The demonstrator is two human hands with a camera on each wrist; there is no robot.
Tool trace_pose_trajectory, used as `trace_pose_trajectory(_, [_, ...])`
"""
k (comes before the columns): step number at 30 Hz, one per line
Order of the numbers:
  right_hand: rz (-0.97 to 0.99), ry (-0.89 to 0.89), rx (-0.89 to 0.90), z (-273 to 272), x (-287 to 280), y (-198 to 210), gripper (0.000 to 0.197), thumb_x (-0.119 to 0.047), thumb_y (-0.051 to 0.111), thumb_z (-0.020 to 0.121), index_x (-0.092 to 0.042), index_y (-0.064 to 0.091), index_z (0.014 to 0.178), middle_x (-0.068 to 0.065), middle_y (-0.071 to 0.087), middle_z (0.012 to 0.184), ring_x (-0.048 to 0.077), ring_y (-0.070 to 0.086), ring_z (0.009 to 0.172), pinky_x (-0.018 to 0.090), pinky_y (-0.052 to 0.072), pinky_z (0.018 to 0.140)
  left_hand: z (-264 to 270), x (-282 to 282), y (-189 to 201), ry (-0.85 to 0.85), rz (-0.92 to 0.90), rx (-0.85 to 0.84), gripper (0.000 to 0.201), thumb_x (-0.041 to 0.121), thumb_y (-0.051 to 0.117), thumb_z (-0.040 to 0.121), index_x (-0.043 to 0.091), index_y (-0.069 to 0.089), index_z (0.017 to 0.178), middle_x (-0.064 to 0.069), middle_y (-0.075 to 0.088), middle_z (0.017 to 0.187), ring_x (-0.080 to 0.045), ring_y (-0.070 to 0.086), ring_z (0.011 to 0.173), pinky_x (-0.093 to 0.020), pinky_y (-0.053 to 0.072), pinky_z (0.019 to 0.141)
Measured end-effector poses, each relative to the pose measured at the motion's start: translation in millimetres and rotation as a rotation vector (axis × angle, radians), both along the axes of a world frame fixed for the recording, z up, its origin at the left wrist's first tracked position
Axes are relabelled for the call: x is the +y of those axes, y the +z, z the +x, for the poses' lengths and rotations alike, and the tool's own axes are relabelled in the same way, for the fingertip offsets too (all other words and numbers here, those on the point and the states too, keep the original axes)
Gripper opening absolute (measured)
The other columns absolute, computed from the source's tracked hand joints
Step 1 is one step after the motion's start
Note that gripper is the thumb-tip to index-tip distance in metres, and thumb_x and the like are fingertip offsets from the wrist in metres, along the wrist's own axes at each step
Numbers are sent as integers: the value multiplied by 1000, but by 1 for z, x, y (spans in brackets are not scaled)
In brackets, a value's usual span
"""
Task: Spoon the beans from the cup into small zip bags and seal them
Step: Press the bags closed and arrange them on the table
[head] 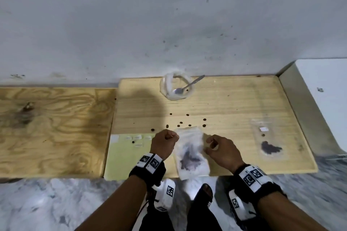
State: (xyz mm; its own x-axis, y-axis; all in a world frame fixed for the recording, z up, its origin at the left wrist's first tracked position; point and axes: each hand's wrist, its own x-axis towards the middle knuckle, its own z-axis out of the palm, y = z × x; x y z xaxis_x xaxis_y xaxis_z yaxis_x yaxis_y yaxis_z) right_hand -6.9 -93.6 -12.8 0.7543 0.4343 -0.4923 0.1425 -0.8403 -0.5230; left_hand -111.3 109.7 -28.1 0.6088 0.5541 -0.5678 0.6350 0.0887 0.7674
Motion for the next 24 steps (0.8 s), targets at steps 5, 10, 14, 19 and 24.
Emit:
trace_pose_trajectory(5, [-140, -28, 50, -34, 22, -7, 74, -66, 72, 71, -25, 55, 130, -2, 63, 118, 18, 62, 102, 31, 47, 79, -35, 6, -13, -69, 57, 45, 5, 21, 71, 82, 21, 67, 85, 2, 67, 99, -13, 60, 90, -22, 40, 78])
trace_pose_trajectory(10, [-192, -112, 58, -50, 32, -10, 84, -64, 78, 61, -24, 52, 131, 0, 57, 129, 20, 61, 109, 35, 50, 88, -44, -11, -20, -138, -72, 95, 19, 19, 71, 82, 16, 71, 100, -3, 69, 109, -18, 63, 99, -23, 46, 83])
trace_pose_trajectory(14, [-136, -128, 25, -55, 29, -12, 60, -50, 83, 66, -26, 56, 114, -2, 50, 114, 19, 59, 94, 31, 48, 73, -45, -21, -23, -115, -97, 71, 24, 15, 70, 77, 14, 74, 101, -4, 71, 109, -22, 65, 101, -26, 52, 83])
trace_pose_trajectory(19, [237, -250, 54, -51, 31, -6, 17, -21, 73, 85, -19, 60, 97, 3, 66, 89, 16, 61, 73, 19, 40, 56, -51, -21, -8, 41, -37, -65, 13, 13, 70, 81, 25, 71, 84, 3, 71, 97, -13, 65, 90, -23, 49, 81])
trace_pose_trajectory(24, [416, -273, 263, -52, 76, 14, 14, -8, 71, 86, -18, 62, 89, 1, 63, 64, 14, 50, 48, 27, 40, 53, -58, 13, 26, 134, -38, -273, 16, 4, 66, 86, 18, 71, 89, 4, 70, 92, 5, 63, 73, -10, 48, 65])
